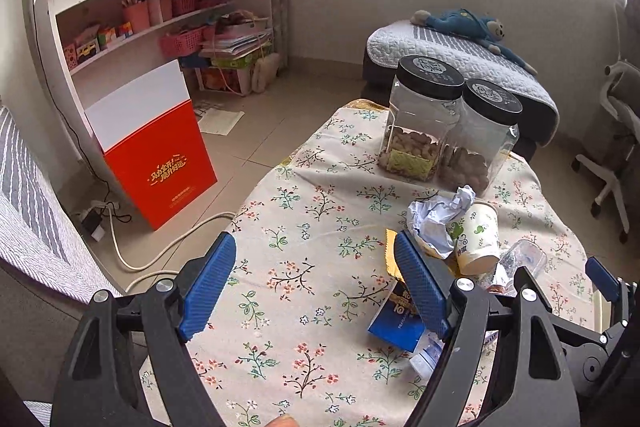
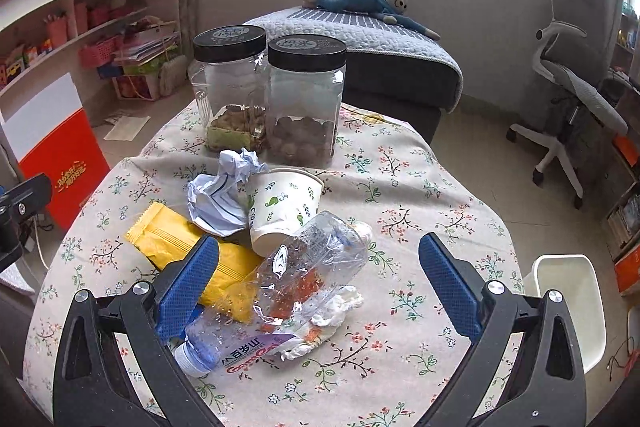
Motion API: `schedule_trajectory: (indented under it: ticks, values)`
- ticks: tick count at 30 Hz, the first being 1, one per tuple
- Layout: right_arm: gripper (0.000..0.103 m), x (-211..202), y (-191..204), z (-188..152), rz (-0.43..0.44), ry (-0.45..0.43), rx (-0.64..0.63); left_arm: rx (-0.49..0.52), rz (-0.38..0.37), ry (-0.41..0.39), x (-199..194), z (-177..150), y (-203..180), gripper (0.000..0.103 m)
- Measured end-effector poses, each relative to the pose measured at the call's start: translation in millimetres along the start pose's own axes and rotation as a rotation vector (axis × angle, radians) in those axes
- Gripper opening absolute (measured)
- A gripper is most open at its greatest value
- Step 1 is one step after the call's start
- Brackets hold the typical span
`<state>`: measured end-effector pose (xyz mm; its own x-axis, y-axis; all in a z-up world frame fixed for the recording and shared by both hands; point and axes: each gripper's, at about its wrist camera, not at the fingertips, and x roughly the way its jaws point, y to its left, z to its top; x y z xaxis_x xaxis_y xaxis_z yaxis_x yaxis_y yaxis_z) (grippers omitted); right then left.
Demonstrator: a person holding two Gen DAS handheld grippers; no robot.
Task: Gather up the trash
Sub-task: 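Grasp the yellow snack bag with the right tool while the left approaches the blue biscuit box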
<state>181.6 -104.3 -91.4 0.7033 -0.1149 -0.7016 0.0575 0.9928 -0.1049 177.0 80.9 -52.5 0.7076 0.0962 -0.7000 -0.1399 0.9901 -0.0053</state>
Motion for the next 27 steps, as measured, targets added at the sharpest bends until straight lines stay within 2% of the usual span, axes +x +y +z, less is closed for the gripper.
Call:
schedule_trajectory:
  ticks: [4,8,14,16,17,18,19,22,27]
  values:
    - [0.096,15.4,33.7,-4.7,0.068,0.052,-0.077,-0.048,0.008,0.013,3.8,6.9,22.5,0.079]
    - [0.096,25.2,65.3,-5.7,0.104,0.063,-0.144,-0.078,0.017,0.01,3.6,13.7,38.2,0.079]
    - [0.096,53.2,99.0,-8.2,0.059,0.112,-0.236,-0.115,0.021,0.019,6.4,18.4,59.1,0.079]
    - [0.092,61.4,103.6,-8.6,0.057,0.129,-0.245,-0.125,0.021,0.025,8.3,19.2,64.4,0.079]
    - [0.088,65.2,105.2,-8.4,0.058,0.138,-0.251,-0.126,0.022,0.027,8.9,19.4,66.0,0.079]
    - [0.073,69.5,105.9,-8.8,0.061,0.152,-0.257,-0.126,0.022,0.029,9.5,19.6,67.2,0.079]
    - [0.049,73.9,103.9,-9.7,0.071,0.169,-0.254,-0.125,0.021,0.031,10.2,20.0,67.3,0.079]
    - [0.02,72.7,96.2,-8.4,0.1,0.155,-0.226,-0.126,0.014,0.043,14.2,20.4,66.5,0.079]
    - [0.006,48.6,69.1,4.3,0.17,0.103,-0.131,-0.108,-0.018,0.132,31.8,18.9,55.9,0.079]
